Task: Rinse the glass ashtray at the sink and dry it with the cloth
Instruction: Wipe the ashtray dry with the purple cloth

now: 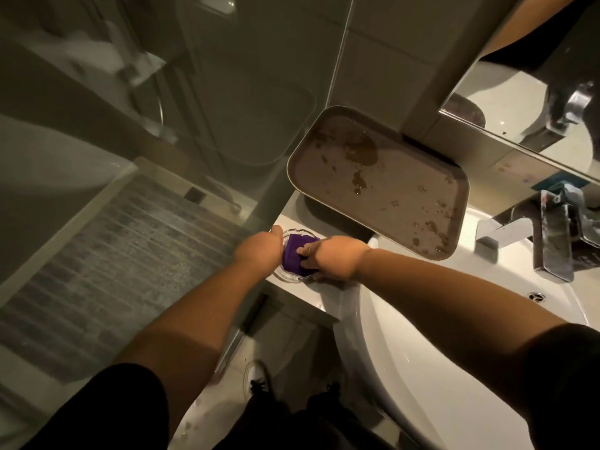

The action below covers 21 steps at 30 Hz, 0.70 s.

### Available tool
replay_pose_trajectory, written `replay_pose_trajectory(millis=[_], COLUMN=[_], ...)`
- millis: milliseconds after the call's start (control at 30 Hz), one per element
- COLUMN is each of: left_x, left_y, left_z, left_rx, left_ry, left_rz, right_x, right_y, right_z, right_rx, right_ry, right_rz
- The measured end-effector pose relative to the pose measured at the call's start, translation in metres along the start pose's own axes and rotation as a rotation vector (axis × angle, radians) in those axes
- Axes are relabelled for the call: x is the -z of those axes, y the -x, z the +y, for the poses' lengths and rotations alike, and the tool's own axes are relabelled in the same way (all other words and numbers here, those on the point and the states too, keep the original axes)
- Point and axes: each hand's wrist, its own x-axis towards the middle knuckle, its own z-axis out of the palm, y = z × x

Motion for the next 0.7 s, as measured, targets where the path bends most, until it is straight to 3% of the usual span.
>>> replay_pose_trajectory(millis=[233,367,567,700], left_x=[-0.012,-0.019,-0.003,-0.007], left_y=[0.017,0.034,0.008,0.000], left_z=[0.007,0.010,-0.004,-0.004], left_rx=[0.155,0.226,0.018,0.009], left_ry=[0.119,0.192,0.134,0.018], left_rz=[0.065,0.081,0.030,0.020], right_x=[-0.015,-0.017,-0.003,-0.002], right_y=[-0.007,-0.003,0.007,0.004], right_z=[-0.059,-0.049,-0.007,-0.008], right_rx=[-0.323,-0.222,-0.087,-0.073], right_ry=[-0.280,-0.263,-0.246,-0.231], right_rz=[0.178,0.181,0.092,0.056])
